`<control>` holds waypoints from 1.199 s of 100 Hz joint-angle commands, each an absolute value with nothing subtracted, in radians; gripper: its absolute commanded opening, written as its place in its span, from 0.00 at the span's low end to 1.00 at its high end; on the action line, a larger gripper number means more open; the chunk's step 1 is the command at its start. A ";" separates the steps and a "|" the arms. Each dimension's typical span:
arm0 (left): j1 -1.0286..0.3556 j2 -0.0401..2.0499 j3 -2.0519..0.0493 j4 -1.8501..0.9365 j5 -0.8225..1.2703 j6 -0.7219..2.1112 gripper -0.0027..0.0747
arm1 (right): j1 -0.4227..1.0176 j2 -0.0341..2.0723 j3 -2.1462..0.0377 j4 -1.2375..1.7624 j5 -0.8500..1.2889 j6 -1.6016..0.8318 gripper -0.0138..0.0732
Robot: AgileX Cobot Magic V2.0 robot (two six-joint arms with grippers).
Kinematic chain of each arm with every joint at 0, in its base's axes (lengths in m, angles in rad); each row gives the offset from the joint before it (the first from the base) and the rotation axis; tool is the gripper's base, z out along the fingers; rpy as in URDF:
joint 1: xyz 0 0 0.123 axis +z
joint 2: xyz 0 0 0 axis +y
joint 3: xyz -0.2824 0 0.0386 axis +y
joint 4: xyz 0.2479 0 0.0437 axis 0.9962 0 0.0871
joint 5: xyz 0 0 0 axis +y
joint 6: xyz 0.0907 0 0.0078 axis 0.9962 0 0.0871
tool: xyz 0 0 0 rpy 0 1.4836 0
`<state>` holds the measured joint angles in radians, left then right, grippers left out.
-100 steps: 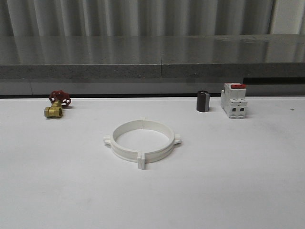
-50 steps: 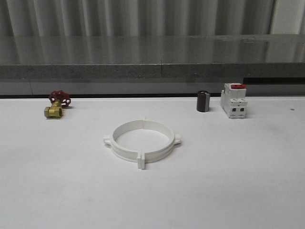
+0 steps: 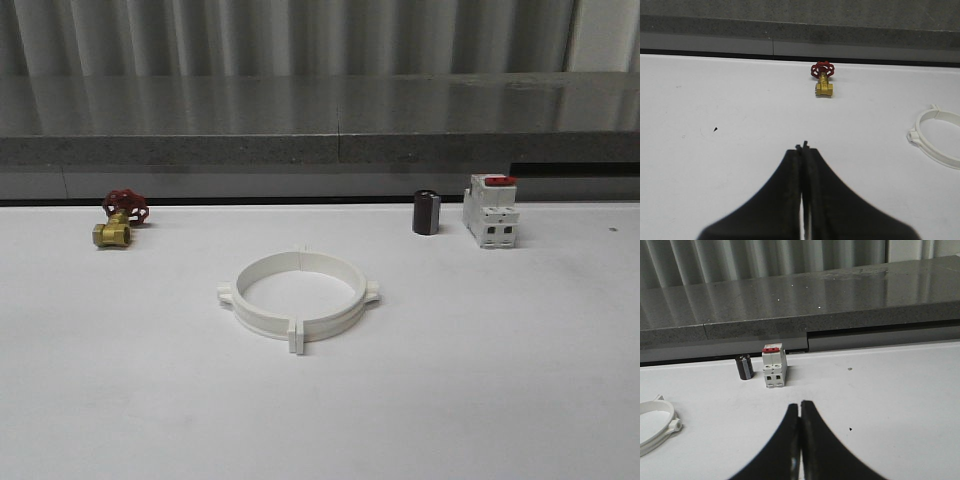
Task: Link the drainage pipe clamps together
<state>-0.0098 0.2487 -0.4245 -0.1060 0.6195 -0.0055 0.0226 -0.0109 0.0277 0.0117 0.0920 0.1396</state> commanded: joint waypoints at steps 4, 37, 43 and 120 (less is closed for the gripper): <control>-0.009 0.257 -0.450 -0.119 0.551 -0.008 0.01 | 0.015 -0.031 0.012 0.000 0.008 0.140 0.02; -0.027 0.156 -0.324 -0.053 0.273 -0.017 0.01 | 0.015 -0.031 0.012 0.000 0.008 0.140 0.02; -0.041 0.112 -0.269 -0.019 0.218 -0.040 0.01 | 0.015 -0.031 0.012 0.000 0.008 0.140 0.02; -0.099 -0.038 0.030 0.097 -0.075 -0.127 0.01 | 0.015 -0.031 0.012 0.000 0.008 0.140 0.02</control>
